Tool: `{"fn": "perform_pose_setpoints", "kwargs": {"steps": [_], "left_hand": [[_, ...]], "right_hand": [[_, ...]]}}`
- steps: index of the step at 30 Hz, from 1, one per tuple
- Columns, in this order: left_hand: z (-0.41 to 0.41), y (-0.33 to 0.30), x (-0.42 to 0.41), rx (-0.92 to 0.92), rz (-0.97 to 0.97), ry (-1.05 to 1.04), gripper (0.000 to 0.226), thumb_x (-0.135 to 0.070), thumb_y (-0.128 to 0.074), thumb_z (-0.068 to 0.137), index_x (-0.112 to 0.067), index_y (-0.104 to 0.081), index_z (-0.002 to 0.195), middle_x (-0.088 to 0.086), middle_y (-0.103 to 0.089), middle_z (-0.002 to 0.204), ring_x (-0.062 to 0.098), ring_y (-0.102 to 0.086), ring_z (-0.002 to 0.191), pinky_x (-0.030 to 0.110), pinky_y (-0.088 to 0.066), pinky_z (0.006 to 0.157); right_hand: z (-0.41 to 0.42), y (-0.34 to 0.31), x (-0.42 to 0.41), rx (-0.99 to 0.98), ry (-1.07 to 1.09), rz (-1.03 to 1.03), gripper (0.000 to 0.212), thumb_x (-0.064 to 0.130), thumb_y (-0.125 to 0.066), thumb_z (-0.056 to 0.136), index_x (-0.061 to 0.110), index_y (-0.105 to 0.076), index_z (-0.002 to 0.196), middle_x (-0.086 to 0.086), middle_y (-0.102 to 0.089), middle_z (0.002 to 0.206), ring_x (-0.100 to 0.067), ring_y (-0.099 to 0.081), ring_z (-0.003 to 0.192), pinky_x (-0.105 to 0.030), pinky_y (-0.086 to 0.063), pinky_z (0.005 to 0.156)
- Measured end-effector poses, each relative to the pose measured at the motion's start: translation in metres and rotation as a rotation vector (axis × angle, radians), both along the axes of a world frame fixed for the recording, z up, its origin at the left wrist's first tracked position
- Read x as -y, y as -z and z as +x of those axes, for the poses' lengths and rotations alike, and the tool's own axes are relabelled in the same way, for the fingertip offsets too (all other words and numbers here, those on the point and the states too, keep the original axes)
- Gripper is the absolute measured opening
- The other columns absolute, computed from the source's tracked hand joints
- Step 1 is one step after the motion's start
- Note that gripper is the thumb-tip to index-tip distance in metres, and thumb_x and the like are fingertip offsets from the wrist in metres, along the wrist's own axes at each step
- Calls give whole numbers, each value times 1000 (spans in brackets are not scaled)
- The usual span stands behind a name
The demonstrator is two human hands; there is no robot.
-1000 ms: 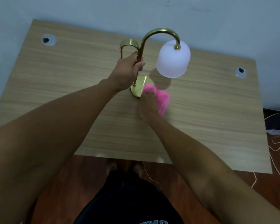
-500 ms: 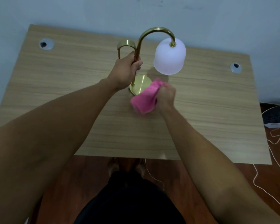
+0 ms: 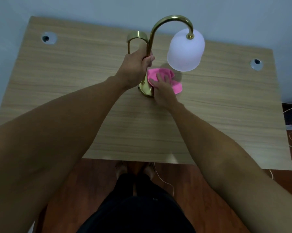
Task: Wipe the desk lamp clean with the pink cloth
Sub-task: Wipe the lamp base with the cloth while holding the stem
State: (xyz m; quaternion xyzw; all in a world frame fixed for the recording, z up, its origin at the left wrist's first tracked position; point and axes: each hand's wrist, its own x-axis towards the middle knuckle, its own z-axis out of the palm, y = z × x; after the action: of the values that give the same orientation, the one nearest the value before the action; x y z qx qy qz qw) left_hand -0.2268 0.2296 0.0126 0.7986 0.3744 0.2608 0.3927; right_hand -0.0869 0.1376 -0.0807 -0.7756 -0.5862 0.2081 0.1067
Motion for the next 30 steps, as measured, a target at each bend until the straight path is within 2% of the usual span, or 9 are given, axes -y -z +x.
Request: {"fn": "perform_pose_setpoints", "kwargs": {"steps": [4, 8, 11, 13, 15, 19, 22, 26, 30], "left_hand": [[0, 2, 2, 27, -8, -12, 23, -23, -50, 106, -4, -61, 112, 9, -71, 92, 17, -69, 88, 6, -45, 67], [0, 1, 3, 35, -36, -14, 22, -20, -49, 106, -1, -60, 112, 8, -70, 92, 16, -68, 88, 2, -41, 67], [-1, 1, 3, 24, -49, -9, 23, -22, -49, 106, -3, -60, 114, 9, -71, 93, 14, -67, 87, 2, -43, 68], [-1, 0, 2, 20, -63, -8, 23, -22, -49, 106, -3, -59, 114, 5, -70, 93, 11, -65, 86, 2, -44, 69], [-1, -1, 2, 14, -63, -12, 23, -23, -49, 106, -3, -59, 114, 3, -69, 92, 9, -64, 84, 3, -44, 69], [-1, -1, 2, -4, -65, -9, 24, -23, -49, 106, -3, -58, 115, 2, -68, 93, 2, -63, 81, 2, -42, 67], [0, -2, 1, -20, -63, -16, 24, -23, -48, 107, -3, -58, 116, 2, -69, 95, -3, -60, 78, 1, -40, 65], [0, -1, 1, -15, -44, -17, 23, -23, -48, 106, -4, -58, 114, 9, -72, 97, -4, -59, 76, 2, -41, 67], [1, -2, 1, -29, -51, -16, 24, -25, -48, 107, -4, -57, 115, 8, -72, 98, -4, -60, 77, 2, -41, 66]], "right_hand": [[-30, 25, 22, 199, 51, -1, 63, -1, -41, 90, 17, -41, 150, -20, -33, 164, -50, -21, 152, -66, -14, 125], [-77, 39, 32, 181, 56, -20, 76, 14, -14, 86, 9, -31, 160, -23, -33, 164, -48, -22, 154, -63, -9, 125], [-107, 36, 35, 153, -30, 93, 67, 0, -31, 88, 4, -41, 154, -21, -37, 163, -48, -27, 152, -64, -17, 125], [-119, 19, 34, -131, 52, 137, 56, -6, -42, 96, 8, -48, 150, -21, -48, 154, -43, -46, 142, -60, -38, 117], [-129, -6, 37, -543, 217, 247, 33, 6, -45, 105, 8, -57, 135, -16, -64, 124, -30, -66, 108, -46, -60, 90], [-108, -46, 51, -1128, 751, 345, 25, 6, -47, 102, 6, -71, 110, -2, -71, 92, -14, -69, 80, -27, -57, 66], [-63, -47, 56, -1089, 994, 476, 22, 2, -51, 98, 2, -72, 105, -4, -72, 93, -21, -71, 84, -27, -60, 61], [-13, -47, 47, -806, 1026, 673, 31, 9, -46, 93, 5, -69, 114, -12, -70, 106, -33, -69, 101, -54, -60, 84], [-8, -47, 29, -556, 753, 502, 40, 13, -41, 100, 16, -62, 134, -3, -71, 114, -23, -65, 103, -38, -53, 88]]}}
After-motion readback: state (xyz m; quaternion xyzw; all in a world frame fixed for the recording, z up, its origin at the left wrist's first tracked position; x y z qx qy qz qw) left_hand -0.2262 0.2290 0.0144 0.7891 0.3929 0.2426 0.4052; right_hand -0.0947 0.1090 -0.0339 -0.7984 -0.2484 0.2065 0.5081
